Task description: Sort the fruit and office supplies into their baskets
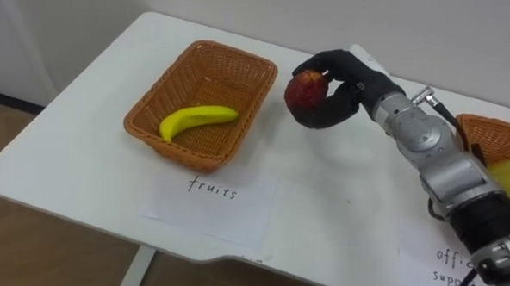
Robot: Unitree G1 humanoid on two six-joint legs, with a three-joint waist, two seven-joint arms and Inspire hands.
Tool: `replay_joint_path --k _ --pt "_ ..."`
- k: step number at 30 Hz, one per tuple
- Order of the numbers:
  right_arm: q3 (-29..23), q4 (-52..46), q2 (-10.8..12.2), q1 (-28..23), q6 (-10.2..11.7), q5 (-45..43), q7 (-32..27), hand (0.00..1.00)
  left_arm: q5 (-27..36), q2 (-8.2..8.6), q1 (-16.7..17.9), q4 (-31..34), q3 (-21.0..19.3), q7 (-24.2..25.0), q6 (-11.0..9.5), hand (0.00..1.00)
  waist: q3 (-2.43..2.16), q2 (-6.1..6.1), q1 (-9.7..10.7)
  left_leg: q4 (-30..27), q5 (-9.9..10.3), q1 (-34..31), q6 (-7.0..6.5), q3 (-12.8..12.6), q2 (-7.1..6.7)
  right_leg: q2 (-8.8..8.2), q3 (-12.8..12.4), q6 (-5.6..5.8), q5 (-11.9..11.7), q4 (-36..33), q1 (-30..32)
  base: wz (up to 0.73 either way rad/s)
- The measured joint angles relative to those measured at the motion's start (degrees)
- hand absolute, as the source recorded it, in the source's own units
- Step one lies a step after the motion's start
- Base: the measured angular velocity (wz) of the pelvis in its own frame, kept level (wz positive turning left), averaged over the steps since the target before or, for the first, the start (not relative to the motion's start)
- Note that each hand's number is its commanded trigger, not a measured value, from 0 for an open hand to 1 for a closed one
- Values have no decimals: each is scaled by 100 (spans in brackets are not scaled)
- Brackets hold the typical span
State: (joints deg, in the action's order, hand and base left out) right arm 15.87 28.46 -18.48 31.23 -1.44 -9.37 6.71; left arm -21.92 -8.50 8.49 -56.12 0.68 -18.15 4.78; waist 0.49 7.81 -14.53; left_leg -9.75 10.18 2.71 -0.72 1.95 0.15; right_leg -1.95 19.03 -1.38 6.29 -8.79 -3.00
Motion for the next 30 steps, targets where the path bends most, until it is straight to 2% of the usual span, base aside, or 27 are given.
replay_joint_path --k 10,16,24,30 --pt "43 -51 6 0 -4 4 -66 100 113 2 -4 18 1 -27 0 0 4 31 -47 32 1 13 0 -15 11 12 -53 1 0 9 13 0" --pt "43 -340 16 0 -225 -160 -69 100 105 -5 6 32 -48 -31 72 0 3 151 -175 24 1 24 0 1 10 28 -41 2 1 10 -9 1" --pt "99 -454 70 7 -227 -224 -71 100 103 -24 35 7 -46 6 166 0 70 220 -430 9 10 64 -9 90 -5 5 -5 24 18 2 -102 5" --pt "100 -454 88 7 -227 -220 -71 100 101 -48 66 -21 -46 27 234 0 60 261 -485 -31 9 -4 -9 161 -30 0 56 25 18 7 -90 7"
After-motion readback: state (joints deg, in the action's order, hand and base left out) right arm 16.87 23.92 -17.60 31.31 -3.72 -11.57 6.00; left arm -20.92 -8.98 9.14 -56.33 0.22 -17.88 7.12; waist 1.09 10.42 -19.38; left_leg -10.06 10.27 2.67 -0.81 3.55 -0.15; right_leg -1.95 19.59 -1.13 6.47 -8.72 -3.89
